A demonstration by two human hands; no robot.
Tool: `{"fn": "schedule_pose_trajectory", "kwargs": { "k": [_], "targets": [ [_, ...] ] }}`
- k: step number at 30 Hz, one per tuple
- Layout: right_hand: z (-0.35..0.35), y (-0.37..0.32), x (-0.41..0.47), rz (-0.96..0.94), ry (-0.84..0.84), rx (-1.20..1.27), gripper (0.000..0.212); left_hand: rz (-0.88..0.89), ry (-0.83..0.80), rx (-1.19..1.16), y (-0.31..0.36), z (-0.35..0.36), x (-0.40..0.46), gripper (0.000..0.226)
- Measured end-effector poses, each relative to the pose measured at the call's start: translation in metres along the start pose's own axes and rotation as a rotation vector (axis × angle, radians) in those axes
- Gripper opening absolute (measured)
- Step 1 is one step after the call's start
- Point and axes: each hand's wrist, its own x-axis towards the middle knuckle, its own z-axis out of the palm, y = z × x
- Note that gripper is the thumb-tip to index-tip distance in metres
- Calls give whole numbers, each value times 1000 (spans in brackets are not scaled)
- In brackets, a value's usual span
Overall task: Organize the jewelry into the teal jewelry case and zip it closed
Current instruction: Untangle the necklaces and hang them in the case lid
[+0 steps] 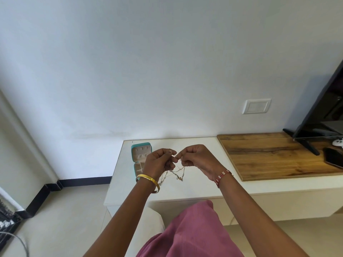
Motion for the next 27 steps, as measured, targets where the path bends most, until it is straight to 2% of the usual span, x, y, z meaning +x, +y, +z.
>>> {"fn": "schedule_pose_trajectory", "kwargs": {
  "k": [4, 10, 15, 20, 27],
  "targets": [
    [-1, 0, 4, 40, -22, -16, 33, -2, 11, 27, -3, 0, 0, 24],
    [3, -10, 6, 125, -65, -55, 27, -52, 54, 71, -5, -1, 2, 22],
    [7, -15, 9, 136, -74, -109, 28, 57, 138, 276, -4, 1, 1, 10],
    [8, -19, 9, 70, -66, -238, 35, 51, 29, 227, 0, 5, -3, 13],
    [4, -20, 6, 24, -43, -323, 30, -16, -53, 126, -2, 4, -1, 21]
  ]
}}
